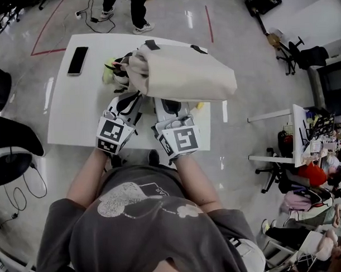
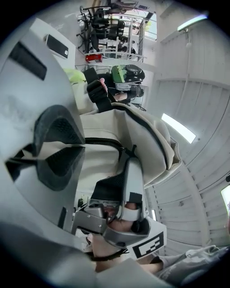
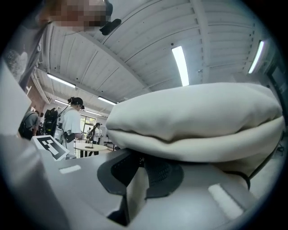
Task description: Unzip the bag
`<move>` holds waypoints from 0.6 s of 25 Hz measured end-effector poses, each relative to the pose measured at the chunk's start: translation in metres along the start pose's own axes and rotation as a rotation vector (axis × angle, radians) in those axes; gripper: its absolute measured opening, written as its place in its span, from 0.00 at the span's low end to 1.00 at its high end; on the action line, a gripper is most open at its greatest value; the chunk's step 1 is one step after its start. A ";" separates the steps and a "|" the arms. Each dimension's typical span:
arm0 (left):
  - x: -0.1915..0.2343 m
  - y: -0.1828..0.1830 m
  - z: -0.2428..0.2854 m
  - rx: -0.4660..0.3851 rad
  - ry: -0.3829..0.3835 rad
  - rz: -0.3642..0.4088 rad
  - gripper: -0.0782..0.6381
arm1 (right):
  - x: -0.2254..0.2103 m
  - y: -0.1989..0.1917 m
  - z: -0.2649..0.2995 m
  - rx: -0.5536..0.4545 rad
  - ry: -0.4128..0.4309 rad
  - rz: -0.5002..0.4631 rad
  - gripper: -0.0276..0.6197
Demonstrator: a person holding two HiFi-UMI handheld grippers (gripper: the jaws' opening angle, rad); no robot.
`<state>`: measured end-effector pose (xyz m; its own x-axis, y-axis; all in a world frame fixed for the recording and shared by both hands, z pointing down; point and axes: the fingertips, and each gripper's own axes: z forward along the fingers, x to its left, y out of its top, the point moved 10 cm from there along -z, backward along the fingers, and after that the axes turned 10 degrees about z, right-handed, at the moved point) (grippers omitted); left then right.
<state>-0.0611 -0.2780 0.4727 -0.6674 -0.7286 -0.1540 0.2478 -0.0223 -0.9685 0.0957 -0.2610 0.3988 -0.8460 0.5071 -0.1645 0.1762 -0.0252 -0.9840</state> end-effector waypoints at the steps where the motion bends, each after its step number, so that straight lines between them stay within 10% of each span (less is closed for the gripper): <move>1: -0.001 0.000 -0.001 0.002 0.001 0.002 0.15 | -0.005 0.002 -0.002 -0.011 -0.014 0.007 0.09; 15: -0.003 0.001 -0.001 0.005 0.033 -0.026 0.15 | -0.082 0.007 -0.059 -0.096 -0.271 0.058 0.09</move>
<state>-0.0598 -0.2751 0.4720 -0.6966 -0.7046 -0.1348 0.2333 -0.0449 -0.9714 0.1964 -0.2517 0.4092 -0.9344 0.2582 -0.2452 0.2641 0.0404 -0.9637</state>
